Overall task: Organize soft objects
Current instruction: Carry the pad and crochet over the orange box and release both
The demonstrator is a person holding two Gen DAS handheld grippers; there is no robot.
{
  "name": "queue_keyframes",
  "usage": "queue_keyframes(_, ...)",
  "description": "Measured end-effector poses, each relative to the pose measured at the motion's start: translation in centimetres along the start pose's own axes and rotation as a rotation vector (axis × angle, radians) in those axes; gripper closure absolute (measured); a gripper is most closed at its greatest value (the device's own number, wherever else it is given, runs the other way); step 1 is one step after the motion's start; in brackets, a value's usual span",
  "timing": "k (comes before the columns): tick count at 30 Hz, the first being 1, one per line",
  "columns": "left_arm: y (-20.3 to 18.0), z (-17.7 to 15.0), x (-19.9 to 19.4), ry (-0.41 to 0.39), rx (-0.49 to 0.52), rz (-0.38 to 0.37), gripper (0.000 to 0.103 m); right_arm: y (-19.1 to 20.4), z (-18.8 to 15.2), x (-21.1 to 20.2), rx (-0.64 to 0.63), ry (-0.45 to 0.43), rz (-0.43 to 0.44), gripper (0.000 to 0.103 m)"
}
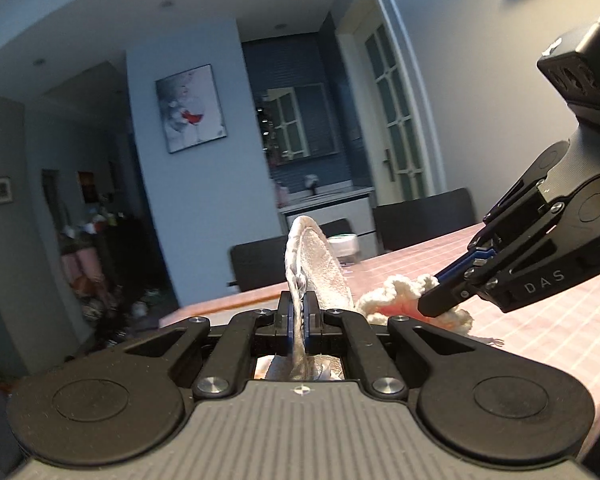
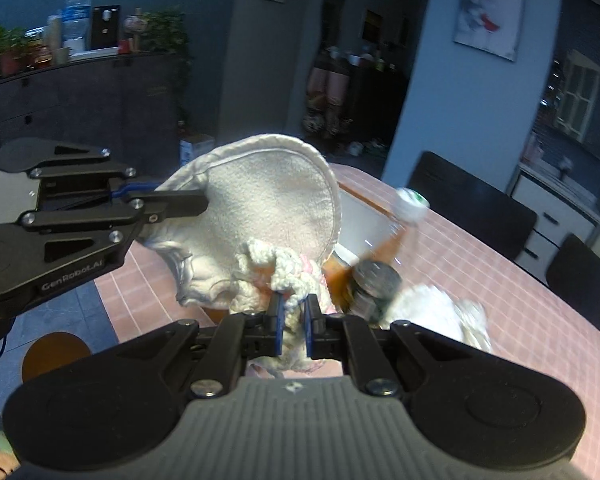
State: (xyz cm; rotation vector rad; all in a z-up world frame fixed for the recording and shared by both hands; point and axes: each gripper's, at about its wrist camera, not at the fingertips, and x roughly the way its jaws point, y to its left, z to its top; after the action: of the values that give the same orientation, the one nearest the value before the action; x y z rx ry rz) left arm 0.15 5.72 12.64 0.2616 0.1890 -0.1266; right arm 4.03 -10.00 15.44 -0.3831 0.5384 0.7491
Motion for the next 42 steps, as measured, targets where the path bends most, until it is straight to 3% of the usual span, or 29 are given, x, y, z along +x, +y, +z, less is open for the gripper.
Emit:
queue_keyframes(4, 2.1, 0.9, 2.6, 0.03, 0.024, 0.056, 0.098, 0.3, 2.2, 2.5, -0.024, -0.013, 0.03, 0.095)
queue_keyframes(12, 6.5, 1.4, 8.5, 0.137, 0.01, 0.073, 0.098, -1.4, 6.7, 9.6, 0.033, 0.004, 0.034, 0.095)
queue_keyframes(20, 8.4, 0.7, 15.2, 0.245, 0.001, 0.07, 0.098, -2.2, 10.1, 17.3, 0.09, 0.095, -0.05, 0.095)
queue_keyframes(25, 10.0, -0.9, 18.8, 0.349, -0.053, 0.017, 0.098, -2.8, 12.1, 21.5, 0.083, 0.179, -0.134, 0.095)
queue_keyframes(34, 11.8, -3.6, 21.5, 0.476, -0.122, -0.04, 0.097, -3.6, 11.3, 26.3, 0.112, 0.303, -0.283, 0.095)
queue_keyframes(38, 11.8, -3.6, 21.9, 0.483, -0.094, -0.018, 0.09, -4.2, 10.8, 27.1, 0.132, 0.342, -0.298, 0.092)
queue_keyframes(40, 11.7, -3.5, 21.6, 0.481, -0.086, -0.008, 0.082, -4.4, 10.6, 27.3, 0.131, 0.352, -0.309, 0.09)
queue_keyframes(42, 11.9, -3.1, 21.7, 0.479, -0.086, -0.002, 0.079, -4.5, 10.4, 27.6, 0.132, 0.352, -0.309, 0.084)
